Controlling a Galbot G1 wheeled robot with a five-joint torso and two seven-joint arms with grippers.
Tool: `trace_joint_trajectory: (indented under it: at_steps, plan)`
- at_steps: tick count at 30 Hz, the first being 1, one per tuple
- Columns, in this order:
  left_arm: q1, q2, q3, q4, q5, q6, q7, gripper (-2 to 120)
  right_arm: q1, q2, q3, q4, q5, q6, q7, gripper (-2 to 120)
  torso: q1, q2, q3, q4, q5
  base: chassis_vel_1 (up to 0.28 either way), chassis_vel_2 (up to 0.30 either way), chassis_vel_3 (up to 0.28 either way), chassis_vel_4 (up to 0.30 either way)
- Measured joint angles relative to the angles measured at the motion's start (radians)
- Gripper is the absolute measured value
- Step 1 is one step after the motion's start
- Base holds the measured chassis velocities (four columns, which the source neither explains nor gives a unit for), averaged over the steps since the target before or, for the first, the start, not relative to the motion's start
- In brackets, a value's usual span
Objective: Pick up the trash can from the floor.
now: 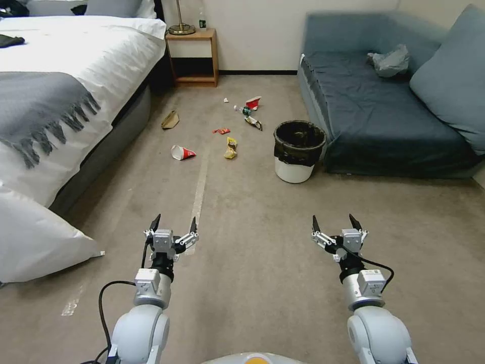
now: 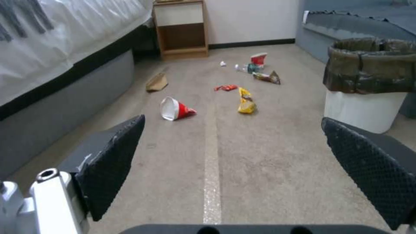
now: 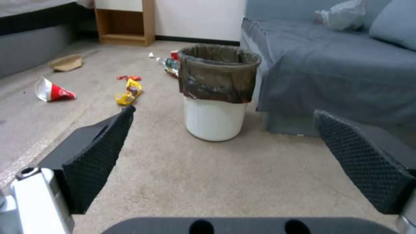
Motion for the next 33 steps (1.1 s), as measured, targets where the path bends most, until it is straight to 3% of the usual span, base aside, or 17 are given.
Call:
trace_joint_trajectory:
  at_steps: [33]
  plan:
    - [0.0,0.0,0.0,0.0,0.0,0.0,0.0,100,0.0,0.0,0.0,0.0,0.0,0.0,0.0,100,0.0,0.0,0.0,0.0,0.0,0.0,0.0,0.0,0.0]
